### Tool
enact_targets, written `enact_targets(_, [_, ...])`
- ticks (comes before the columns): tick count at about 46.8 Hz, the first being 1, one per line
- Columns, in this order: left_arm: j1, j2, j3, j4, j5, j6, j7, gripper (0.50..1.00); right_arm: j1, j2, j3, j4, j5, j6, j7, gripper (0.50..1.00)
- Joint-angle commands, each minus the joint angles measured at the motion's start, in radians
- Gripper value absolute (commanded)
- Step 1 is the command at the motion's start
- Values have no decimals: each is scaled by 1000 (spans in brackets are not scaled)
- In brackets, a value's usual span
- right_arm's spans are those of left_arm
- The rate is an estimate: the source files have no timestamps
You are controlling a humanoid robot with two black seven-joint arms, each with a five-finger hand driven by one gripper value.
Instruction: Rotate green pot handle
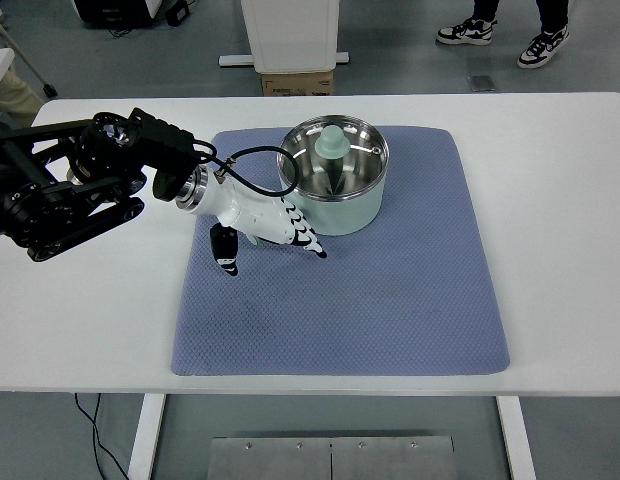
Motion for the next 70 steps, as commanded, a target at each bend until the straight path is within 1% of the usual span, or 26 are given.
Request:
enact_targets(1, [0, 0, 0, 4, 14, 1, 0, 1000, 0, 0, 0, 0, 0, 0, 0, 1000])
enact_targets(14, [-13, 1, 0, 4, 54, 1, 0, 1000, 0, 0, 0, 0, 0, -1, 0, 1000])
enact_targets(21, [-20, 21, 1, 4, 73, -1, 0, 1000, 0, 0, 0, 0, 0, 0, 0, 1000])
enact_targets(45, [-45, 29, 4, 4, 125, -2, 0, 1000, 0, 0, 0, 0, 0, -1, 0, 1000])
enact_targets(53, [-46, 35, 7, 4, 125, -19, 0, 1000, 0, 0, 0, 0, 0, -1, 0, 1000])
enact_targets(59, [-46, 37, 7, 4, 125, -74, 0, 1000, -1, 0, 0, 0, 0, 0, 0, 1000])
enact_targets(62, [-46, 37, 7, 4, 126, -88, 0, 1000, 0, 0, 0, 0, 0, 0, 0, 1000])
enact_targets(70, [-48, 37, 7, 10, 142, -99, 0, 1000, 0, 0, 0, 0, 0, 0, 0, 1000])
